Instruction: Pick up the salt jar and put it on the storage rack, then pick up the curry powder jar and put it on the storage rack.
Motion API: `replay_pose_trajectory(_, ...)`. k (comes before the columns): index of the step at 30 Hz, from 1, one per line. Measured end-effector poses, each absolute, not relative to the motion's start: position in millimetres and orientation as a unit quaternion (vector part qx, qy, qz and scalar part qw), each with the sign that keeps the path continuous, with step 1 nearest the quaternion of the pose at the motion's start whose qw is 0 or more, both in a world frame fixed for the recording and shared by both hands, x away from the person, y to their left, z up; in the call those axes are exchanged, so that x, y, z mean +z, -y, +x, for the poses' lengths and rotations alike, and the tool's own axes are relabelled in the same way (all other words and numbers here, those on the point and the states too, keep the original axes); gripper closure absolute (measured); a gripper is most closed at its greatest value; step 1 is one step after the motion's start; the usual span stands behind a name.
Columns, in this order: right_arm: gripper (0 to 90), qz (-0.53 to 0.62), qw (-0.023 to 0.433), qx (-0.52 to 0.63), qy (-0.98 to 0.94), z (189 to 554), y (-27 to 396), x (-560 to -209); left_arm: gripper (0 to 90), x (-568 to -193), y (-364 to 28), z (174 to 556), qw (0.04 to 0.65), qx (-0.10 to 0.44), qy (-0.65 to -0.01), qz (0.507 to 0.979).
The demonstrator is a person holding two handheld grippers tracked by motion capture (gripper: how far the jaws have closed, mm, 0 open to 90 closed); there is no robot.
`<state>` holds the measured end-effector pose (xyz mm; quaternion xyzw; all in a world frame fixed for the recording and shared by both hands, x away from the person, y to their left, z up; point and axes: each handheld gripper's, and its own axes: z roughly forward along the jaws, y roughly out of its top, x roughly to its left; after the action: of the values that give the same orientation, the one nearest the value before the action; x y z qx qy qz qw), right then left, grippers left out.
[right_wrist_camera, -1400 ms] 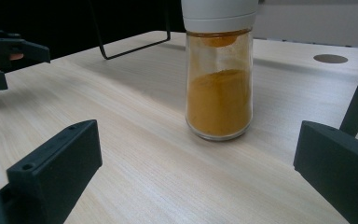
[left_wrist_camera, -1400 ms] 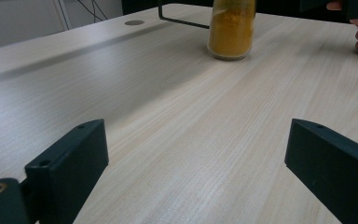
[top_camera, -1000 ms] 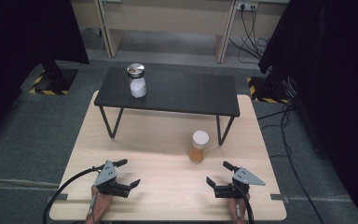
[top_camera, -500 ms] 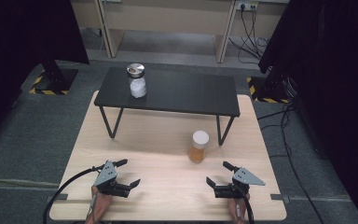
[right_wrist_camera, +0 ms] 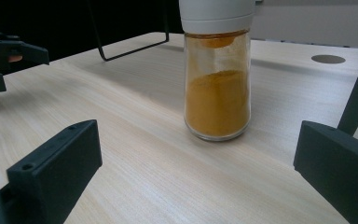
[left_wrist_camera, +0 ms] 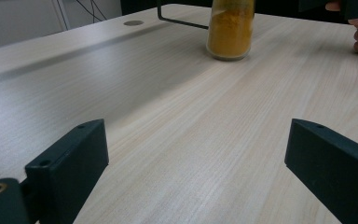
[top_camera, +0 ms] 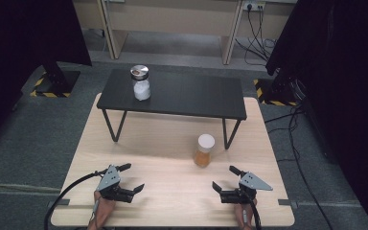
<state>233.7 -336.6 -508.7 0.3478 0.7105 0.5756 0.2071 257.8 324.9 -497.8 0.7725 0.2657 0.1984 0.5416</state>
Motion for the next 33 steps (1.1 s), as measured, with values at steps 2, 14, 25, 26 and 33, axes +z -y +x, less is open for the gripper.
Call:
replay_pose_trajectory(2,0.7,0.348,0.207,0.576,-0.710,233.6,336.8,-508.9,5.0,-497.9,-324.9,257.7,0.542,0.199,-0.266,0.772)
replay_pose_trajectory(14,0.7,0.347,0.207,0.575,-0.711,233.7,336.5,-508.7,5.0,-497.9,-325.0,257.7,0.542,0.198,-0.265,0.772)
replay_pose_trajectory(25,0.7,0.350,0.207,0.575,-0.710,234.0,336.4,-508.6,4.9,-498.1,-325.4,257.6,0.543,0.197,-0.264,0.772)
replay_pose_trajectory(26,0.7,0.350,0.207,0.575,-0.710,233.8,336.3,-508.6,4.9,-498.1,-325.5,257.6,0.543,0.197,-0.264,0.772)
replay_pose_trajectory(33,0.7,0.348,0.207,0.575,-0.711,233.9,336.4,-508.5,4.9,-498.1,-325.5,257.5,0.543,0.197,-0.264,0.772)
